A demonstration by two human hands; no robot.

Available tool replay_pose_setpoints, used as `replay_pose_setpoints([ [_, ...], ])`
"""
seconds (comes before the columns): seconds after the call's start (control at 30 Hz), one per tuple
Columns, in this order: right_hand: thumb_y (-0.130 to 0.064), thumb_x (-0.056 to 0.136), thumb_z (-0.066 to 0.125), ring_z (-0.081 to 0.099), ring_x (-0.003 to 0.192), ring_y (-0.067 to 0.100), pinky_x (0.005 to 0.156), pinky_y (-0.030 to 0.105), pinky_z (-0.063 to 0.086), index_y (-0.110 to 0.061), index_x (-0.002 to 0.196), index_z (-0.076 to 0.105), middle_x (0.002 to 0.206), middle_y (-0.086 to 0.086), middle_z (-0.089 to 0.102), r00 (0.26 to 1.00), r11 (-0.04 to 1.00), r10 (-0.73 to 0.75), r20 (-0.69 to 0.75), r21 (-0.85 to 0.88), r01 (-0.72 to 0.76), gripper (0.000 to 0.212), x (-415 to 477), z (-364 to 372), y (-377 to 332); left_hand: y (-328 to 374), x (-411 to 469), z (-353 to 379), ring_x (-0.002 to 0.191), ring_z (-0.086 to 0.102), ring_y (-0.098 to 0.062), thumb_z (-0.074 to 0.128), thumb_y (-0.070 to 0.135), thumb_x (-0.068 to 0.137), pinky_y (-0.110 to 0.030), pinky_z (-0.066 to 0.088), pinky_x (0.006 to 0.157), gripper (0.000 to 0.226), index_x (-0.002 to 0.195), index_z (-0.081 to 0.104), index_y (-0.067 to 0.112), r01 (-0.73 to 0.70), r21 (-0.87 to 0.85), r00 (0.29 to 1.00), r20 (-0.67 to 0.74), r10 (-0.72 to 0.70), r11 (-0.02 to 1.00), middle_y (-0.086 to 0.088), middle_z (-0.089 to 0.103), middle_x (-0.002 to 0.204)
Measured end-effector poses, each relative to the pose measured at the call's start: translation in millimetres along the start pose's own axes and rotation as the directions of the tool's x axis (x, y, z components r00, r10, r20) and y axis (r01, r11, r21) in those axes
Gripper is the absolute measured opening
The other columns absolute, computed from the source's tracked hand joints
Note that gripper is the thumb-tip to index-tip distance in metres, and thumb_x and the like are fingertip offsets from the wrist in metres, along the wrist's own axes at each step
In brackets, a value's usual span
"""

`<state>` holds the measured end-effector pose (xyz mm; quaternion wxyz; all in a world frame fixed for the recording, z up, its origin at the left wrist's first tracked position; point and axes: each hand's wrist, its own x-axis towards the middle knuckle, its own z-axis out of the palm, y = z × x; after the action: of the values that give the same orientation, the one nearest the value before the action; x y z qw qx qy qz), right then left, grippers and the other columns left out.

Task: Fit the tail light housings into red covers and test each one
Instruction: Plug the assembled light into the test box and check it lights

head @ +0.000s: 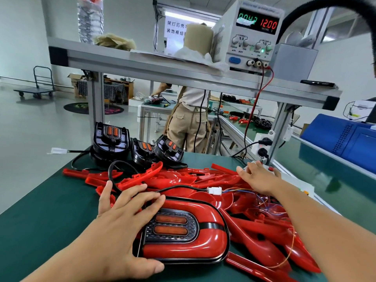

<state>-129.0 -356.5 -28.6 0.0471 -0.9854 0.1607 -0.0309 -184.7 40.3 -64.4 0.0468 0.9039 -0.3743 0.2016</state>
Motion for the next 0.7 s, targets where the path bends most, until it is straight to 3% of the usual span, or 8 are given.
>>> replay_pose_setpoints([
  [0.07,-0.07,0.092,0.016,0.036,0.137,0.019,0.114,0.051,0.008,-0.032,0.08,0.042,0.109,-0.008,0.042,1.0,1.0,-0.018,-0.016,0.006,0.018,0.048,-4,-5,-4,1,0,0,0.138,0.032,-0.01,0.042,0.096,0.055,-0.055,0.003,0.112,0.109,0.138,0.056,0.026,-0.009,0.005,1.0,-0.003,0.009,1.0,0.015,0.05,0.138],
  [0.13,-0.067,0.095,0.019,0.041,0.133,0.02,0.113,0.049,0.011,-0.031,0.082,0.044,0.105,-0.011,0.04,0.999,0.999,-0.031,-0.022,0.013,0.031,0.046,-11,-11,-11,1,-1,0,0.137,0.032,-0.011,0.041,0.096,0.056,-0.056,0.004,0.111,0.109,0.138,0.056,0.024,-0.017,0.017,1.0,-0.009,0.017,1.0,0.013,0.05,0.137],
  [0.27,-0.06,0.097,0.029,0.055,0.099,0.017,0.097,0.039,0.026,-0.03,0.094,0.05,0.096,-0.009,0.057,0.993,0.993,-0.091,-0.07,0.062,0.096,0.037,-32,-26,-25,3,-1,-3,0.137,0.031,-0.011,0.04,0.096,0.058,-0.056,0.005,0.11,0.109,0.138,0.056,0.024,-0.021,0.043,1.0,-0.012,0.021,0.999,0.013,0.053,0.135],
  [0.4,-0.047,0.099,0.045,0.055,0.111,0.016,0.106,0.044,0.034,-0.028,0.117,0.055,0.107,-0.015,0.055,0.975,0.969,-0.178,-0.131,0.149,0.197,0.029,-57,-35,-36,4,-2,-5,0.136,0.033,-0.012,0.035,0.097,0.061,-0.057,0.005,0.11,0.107,0.136,0.058,0.024,-0.033,0.049,0.999,-0.021,0.034,0.998,0.011,0.055,0.132],
  [0.53,-0.041,0.1,0.044,0.052,0.108,0.011,0.104,0.045,0.035,-0.031,0.11,0.062,0.109,-0.014,0.057,0.953,0.953,-0.271,-0.133,0.101,0.285,0.023,-75,-30,-49,3,-3,-5,0.139,0.028,-0.013,0.028,0.099,0.065,-0.059,0.001,0.11,0.109,0.139,0.056,0.024,-0.05,0.002,0.999,-0.006,0.05,0.999,0.011,0.054,0.135],
  [0.7,-0.025,0.101,0.038,0.05,0.111,0.015,0.098,0.04,0.035,-0.016,0.106,0.065,0.115,-0.005,0.059,0.947,0.949,-0.311,-0.078,0.024,0.314,0.028,-85,-15,-57,1,-5,-7,0.146,0.013,-0.009,0.025,0.088,0.081,-0.057,-0.009,0.113,0.089,0.144,0.048,0.029,-0.072,-0.101,0.997,-0.047,0.068,0.992,0.014,0.044,0.143],
])
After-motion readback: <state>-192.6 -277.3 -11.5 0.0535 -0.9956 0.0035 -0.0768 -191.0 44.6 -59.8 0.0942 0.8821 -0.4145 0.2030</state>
